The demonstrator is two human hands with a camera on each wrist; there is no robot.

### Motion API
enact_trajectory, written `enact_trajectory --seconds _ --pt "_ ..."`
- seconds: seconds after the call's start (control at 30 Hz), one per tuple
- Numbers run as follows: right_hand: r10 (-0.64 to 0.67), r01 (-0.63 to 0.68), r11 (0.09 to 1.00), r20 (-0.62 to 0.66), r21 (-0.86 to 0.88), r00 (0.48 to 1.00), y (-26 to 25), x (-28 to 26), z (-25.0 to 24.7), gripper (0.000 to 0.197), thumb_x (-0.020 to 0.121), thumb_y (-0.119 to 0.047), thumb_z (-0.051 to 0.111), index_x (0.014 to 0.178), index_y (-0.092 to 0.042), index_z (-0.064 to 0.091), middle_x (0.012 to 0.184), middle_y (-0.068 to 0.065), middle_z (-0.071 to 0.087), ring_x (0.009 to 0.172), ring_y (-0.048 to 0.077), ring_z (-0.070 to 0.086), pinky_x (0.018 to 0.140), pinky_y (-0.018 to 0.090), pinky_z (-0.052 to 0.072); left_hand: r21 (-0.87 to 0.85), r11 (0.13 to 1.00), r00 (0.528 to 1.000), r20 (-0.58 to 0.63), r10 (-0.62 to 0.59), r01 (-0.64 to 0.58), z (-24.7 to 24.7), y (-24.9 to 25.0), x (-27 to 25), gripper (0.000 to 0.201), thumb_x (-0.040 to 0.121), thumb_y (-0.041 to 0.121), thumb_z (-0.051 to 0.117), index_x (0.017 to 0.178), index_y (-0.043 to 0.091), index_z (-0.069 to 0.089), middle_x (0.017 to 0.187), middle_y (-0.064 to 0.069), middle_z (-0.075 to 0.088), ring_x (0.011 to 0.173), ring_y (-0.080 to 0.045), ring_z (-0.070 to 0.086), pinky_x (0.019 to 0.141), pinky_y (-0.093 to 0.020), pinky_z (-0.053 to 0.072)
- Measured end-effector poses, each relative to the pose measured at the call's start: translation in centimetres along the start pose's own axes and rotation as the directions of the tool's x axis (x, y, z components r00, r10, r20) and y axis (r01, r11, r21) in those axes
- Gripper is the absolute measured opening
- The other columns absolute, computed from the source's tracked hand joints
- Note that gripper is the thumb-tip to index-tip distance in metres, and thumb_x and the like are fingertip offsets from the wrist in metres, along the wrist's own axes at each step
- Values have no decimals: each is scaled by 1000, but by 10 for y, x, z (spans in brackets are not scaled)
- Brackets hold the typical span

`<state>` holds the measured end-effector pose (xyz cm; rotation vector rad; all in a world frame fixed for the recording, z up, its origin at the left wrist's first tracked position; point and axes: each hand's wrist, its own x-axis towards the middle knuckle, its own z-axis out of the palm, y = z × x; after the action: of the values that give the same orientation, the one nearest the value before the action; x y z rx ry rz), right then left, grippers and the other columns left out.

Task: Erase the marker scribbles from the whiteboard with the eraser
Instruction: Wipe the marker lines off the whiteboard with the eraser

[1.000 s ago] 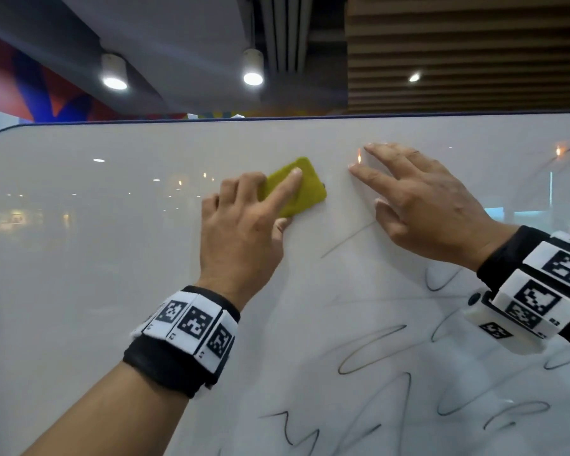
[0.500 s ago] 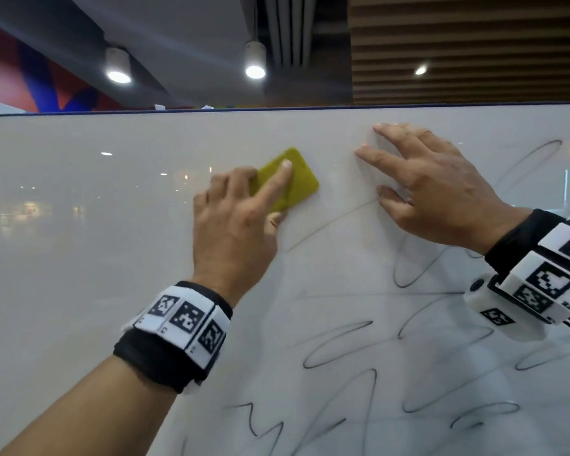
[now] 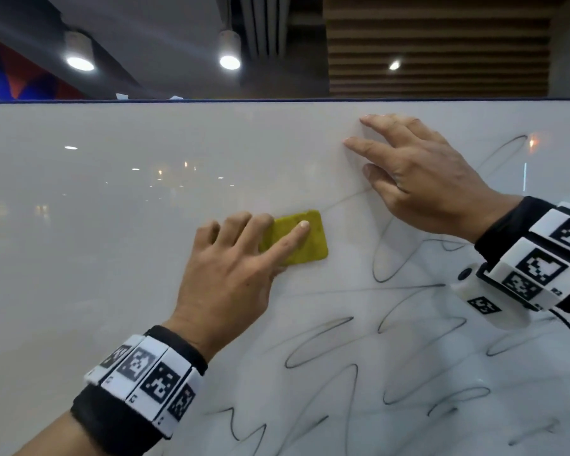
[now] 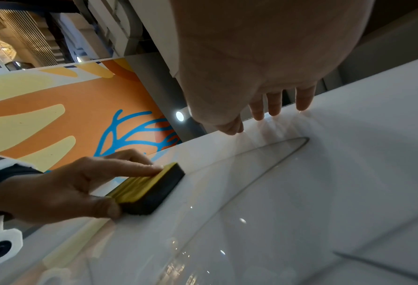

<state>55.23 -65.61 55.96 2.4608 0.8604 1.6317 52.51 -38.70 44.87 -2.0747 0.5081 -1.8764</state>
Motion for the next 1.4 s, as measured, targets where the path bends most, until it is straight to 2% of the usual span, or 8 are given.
enact_trajectory --seconds 0.17,0.37,0.57,0.83,0.9,1.07,1.23,1.4 --pt "29 -29 1000 44 3 999 -3 0 -7 54 96 -36 33 149 -25 42 159 7 32 143 28 28 115 48 30 -74 920 920 -47 -389 385 3 -8 20 62 79 30 62 141 32 53 118 -9 55 104 -30 42 78 -44 35" --pt "32 -33 999 71 5 997 -6 -4 -8 56 95 -35 35 150 -23 40 159 9 30 144 30 26 115 49 30 -60 992 993 52 110 -107 6 31 -41 65 77 17 76 139 27 56 118 -12 61 103 -34 56 81 -47 43" --pt "-10 11 1000 60 -17 998 -1 -8 -7 51 101 -27 44 151 -20 37 160 13 27 145 34 24 115 53 28 -91 956 961 36 -275 277 -5 3 16 61 81 31 66 140 35 51 120 -7 56 107 -29 43 81 -44 38" --pt "-114 115 993 69 -7 991 -19 -20 9 51 96 -24 49 146 -15 42 155 17 32 140 39 28 110 56 34 -82 961 944 184 275 -264 4 51 -88 66 82 13 66 143 30 50 124 -12 60 105 -32 52 84 -47 43" --pt "-117 118 993 70 -9 991 -21 -18 10 51 96 -23 50 145 -14 42 156 17 32 140 39 28 110 56 34 -42 965 950 170 263 -260 4 45 -84 65 82 13 64 143 31 51 123 -11 61 105 -31 52 83 -46 42" --pt "-82 79 996 45 48 996 -22 -14 7 55 92 -30 42 144 -14 45 155 17 34 139 40 31 110 57 35 -23 981 982 12 -190 190 3 25 -40 54 87 30 67 139 31 54 115 -10 60 101 -29 46 80 -43 35" --pt "-114 112 993 71 32 991 -31 -24 14 51 95 -23 52 145 -13 44 155 17 33 140 39 29 108 55 34 -95 973 968 119 220 -210 11 62 -106 63 82 8 58 140 29 55 121 -12 63 103 -32 55 83 -47 44" --pt "-138 136 990 69 28 988 -35 -22 15 52 94 -26 49 144 -12 45 155 17 34 139 39 30 108 54 34 -46 975 968 117 222 -218 5 41 -87 59 86 12 58 141 31 53 122 -10 63 104 -31 53 83 -45 42"
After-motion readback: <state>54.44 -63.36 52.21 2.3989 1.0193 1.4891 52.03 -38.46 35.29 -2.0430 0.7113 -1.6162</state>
